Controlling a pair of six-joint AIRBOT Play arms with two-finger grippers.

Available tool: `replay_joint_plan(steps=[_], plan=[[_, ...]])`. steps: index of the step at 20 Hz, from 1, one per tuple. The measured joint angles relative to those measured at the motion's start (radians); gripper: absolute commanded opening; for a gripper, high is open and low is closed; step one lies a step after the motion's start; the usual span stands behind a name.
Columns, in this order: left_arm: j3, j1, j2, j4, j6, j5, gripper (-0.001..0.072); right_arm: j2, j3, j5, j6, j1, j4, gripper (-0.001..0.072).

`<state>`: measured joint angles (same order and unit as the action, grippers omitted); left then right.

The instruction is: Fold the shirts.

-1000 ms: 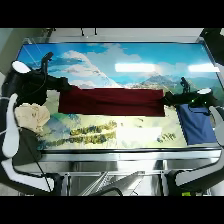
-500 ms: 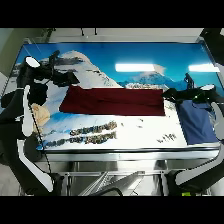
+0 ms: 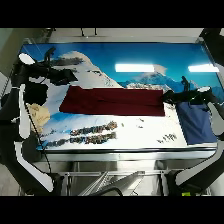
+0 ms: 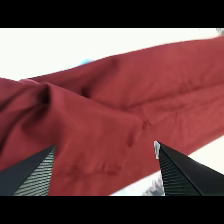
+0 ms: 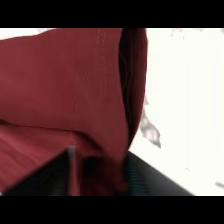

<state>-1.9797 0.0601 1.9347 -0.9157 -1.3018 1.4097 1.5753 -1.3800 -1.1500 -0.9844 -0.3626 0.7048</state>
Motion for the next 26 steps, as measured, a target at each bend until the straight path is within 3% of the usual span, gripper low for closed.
replay_joint_plan(steps=[1,3,7,13,17,22,26], plan=[[0.002,-0.014,-0.001,0.0,0.0,0.005,0.0536,0.008,0.0,-0.011,0.008,0.006,0.0,0.0018],[0.005,-0.055,-0.004,0.002,-0.003,0.008,0.0012,0.015,-0.005,-0.043,0.03,0.015,-0.01,0.0017],[0.043,-0.178,-0.005,0.004,-0.007,-0.076,0.0019,-0.008,-0.055,-0.12,0.051,0.021,-0.009,0.0016],[0.18,-0.452,0.029,0.003,-0.02,-0.409,0.0019,-0.113,-0.274,-0.307,0.01,0.021,-0.104,0.0017],[0.107,-0.62,0.149,0.004,-0.075,-0.602,0.0019,-0.193,-0.375,-0.409,-0.011,0.024,-0.218,0.0016],[-0.07,-0.752,0.31,0.005,-0.168,-0.701,0.002,-0.264,-0.407,-0.477,-0.03,0.024,-0.263,0.0016],[-0.073,-0.791,0.353,0.094,-0.21,-0.754,0.002,-0.278,-0.413,-0.499,-0.036,0.023,-0.277,0.0017]])
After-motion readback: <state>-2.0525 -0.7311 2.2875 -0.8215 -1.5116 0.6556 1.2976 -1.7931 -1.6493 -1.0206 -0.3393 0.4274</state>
